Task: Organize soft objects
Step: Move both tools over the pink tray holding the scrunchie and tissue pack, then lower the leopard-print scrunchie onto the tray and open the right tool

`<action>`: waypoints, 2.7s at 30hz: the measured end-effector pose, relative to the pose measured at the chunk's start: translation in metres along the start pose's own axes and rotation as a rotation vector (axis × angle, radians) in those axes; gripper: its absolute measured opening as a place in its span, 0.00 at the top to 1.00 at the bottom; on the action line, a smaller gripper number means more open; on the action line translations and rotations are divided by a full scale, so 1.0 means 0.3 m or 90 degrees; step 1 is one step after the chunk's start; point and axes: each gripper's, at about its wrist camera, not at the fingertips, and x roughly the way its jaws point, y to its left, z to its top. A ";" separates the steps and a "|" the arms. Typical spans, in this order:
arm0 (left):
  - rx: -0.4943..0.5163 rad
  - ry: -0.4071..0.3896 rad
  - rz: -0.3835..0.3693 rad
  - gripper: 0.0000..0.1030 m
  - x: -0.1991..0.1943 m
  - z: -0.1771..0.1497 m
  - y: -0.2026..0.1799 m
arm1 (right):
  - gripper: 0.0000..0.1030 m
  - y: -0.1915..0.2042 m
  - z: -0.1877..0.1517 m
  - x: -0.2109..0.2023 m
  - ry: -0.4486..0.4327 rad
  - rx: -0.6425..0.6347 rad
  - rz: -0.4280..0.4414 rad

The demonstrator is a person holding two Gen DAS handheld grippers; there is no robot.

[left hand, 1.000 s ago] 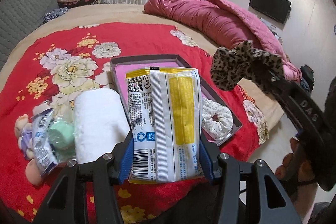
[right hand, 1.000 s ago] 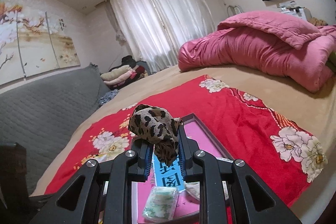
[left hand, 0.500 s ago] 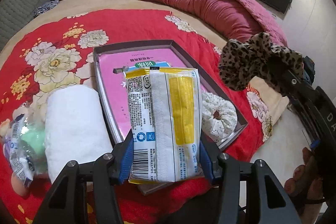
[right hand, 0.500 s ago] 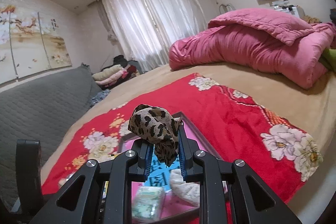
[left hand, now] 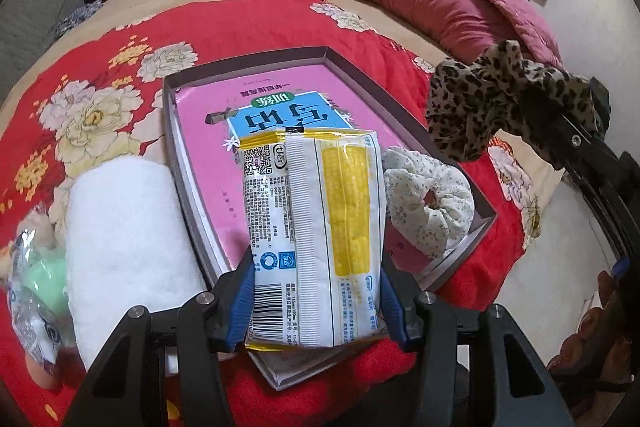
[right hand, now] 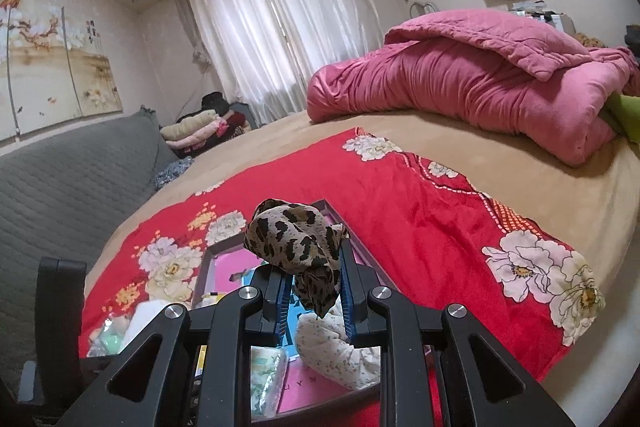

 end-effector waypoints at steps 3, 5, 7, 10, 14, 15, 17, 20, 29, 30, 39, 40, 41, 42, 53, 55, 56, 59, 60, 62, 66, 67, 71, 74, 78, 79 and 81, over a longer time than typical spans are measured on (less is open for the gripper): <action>0.004 0.015 -0.002 0.47 0.017 0.004 -0.007 | 0.78 0.005 -0.002 0.004 -0.001 -0.021 -0.018; 0.007 0.025 -0.011 0.47 0.022 0.006 -0.017 | 0.78 0.023 -0.006 0.013 -0.001 -0.064 -0.048; -0.005 0.036 -0.035 0.47 0.028 0.007 -0.017 | 0.78 0.039 -0.018 0.036 0.016 -0.099 -0.076; 0.001 0.044 -0.035 0.47 0.038 0.005 -0.026 | 0.78 0.052 -0.047 0.085 0.061 -0.135 -0.095; 0.013 0.047 -0.023 0.47 0.046 0.001 -0.036 | 0.78 0.050 -0.082 0.135 0.114 -0.144 -0.078; 0.015 0.049 -0.021 0.47 0.048 0.001 -0.037 | 0.78 0.046 -0.087 0.144 0.122 -0.141 -0.072; 0.018 0.051 -0.013 0.47 0.049 0.000 -0.037 | 0.77 0.034 -0.101 0.160 0.150 -0.124 -0.051; 0.022 0.053 -0.011 0.47 0.048 -0.001 -0.040 | 0.77 0.025 -0.110 0.168 0.172 -0.094 -0.022; 0.031 0.058 -0.002 0.47 0.055 -0.004 -0.049 | 0.62 0.005 -0.115 0.169 0.191 -0.043 0.042; 0.032 0.059 -0.002 0.47 0.056 -0.004 -0.049 | 0.58 0.006 -0.115 0.168 0.192 -0.044 0.042; 0.021 0.063 -0.002 0.47 0.058 0.001 -0.041 | 0.38 0.033 -0.096 0.139 0.174 -0.051 0.082; 0.018 0.064 -0.002 0.47 0.059 0.003 -0.040 | 0.38 0.033 -0.093 0.133 0.171 -0.049 0.087; 0.017 0.066 -0.001 0.47 0.060 0.004 -0.039 | 0.38 0.034 -0.090 0.125 0.164 -0.045 0.094; 0.016 0.068 0.001 0.47 0.061 0.005 -0.039 | 0.37 0.030 -0.086 0.121 0.160 -0.040 0.102; 0.020 0.096 0.027 0.47 0.086 0.016 -0.049 | 0.36 -0.001 -0.090 0.137 0.199 -0.021 0.083; 0.019 0.100 0.027 0.47 0.089 0.017 -0.050 | 0.36 -0.009 -0.101 0.149 0.221 -0.018 0.078; 0.019 0.101 0.028 0.47 0.090 0.017 -0.049 | 0.36 -0.013 -0.103 0.151 0.225 -0.016 0.080; 0.023 0.106 0.031 0.46 0.094 0.017 -0.052 | 0.35 -0.018 -0.101 0.142 0.221 -0.019 0.091; 0.024 0.107 0.031 0.46 0.096 0.018 -0.053 | 0.30 -0.013 -0.104 0.143 0.220 -0.020 0.094; 0.025 0.108 0.033 0.46 0.100 0.019 -0.054 | 0.28 -0.014 -0.105 0.145 0.223 -0.017 0.100; 0.022 0.111 0.033 0.46 0.108 0.025 -0.053 | 0.27 -0.021 -0.103 0.136 0.211 -0.008 0.091; 0.019 0.111 0.031 0.46 0.110 0.028 -0.051 | 0.27 -0.025 -0.097 0.125 0.197 -0.004 0.093; 0.014 0.111 0.028 0.46 0.118 0.037 -0.047 | 0.26 -0.031 -0.084 0.104 0.171 0.004 0.090; 0.011 0.109 0.029 0.46 0.123 0.041 -0.046 | 0.26 -0.036 -0.072 0.096 0.158 0.005 0.082; 0.017 0.107 0.029 0.46 0.124 0.041 -0.046 | 0.26 -0.034 -0.089 0.133 0.204 -0.013 0.057; 0.018 0.107 0.029 0.46 0.124 0.041 -0.045 | 0.26 -0.035 -0.094 0.144 0.217 -0.017 0.045; 0.024 0.106 0.033 0.46 0.126 0.038 -0.049 | 0.26 -0.037 -0.100 0.159 0.229 -0.019 0.033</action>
